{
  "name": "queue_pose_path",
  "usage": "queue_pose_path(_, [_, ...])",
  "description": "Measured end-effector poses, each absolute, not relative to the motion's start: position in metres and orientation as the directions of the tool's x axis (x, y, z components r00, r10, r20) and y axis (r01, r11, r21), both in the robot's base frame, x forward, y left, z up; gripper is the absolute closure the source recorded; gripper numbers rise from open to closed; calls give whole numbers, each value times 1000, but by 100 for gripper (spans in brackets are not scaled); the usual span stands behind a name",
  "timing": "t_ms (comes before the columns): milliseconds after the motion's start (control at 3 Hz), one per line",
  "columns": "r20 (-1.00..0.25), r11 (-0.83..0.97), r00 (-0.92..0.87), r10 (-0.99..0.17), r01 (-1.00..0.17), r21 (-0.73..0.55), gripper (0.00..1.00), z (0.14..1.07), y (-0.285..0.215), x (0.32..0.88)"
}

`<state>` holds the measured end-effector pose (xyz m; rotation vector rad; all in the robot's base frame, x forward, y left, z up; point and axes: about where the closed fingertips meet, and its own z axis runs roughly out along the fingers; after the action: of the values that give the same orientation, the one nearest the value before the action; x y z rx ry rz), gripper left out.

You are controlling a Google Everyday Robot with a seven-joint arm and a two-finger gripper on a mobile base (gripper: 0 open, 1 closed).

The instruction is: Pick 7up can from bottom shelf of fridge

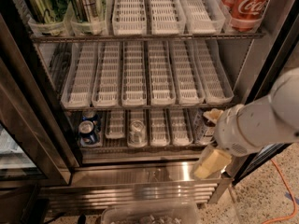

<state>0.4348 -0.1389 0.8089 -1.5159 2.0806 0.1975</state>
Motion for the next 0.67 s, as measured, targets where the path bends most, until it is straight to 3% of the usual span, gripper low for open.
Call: queue_pose_path(667, [-591,388,-221,-776,-906,-170,0,712,-78,439])
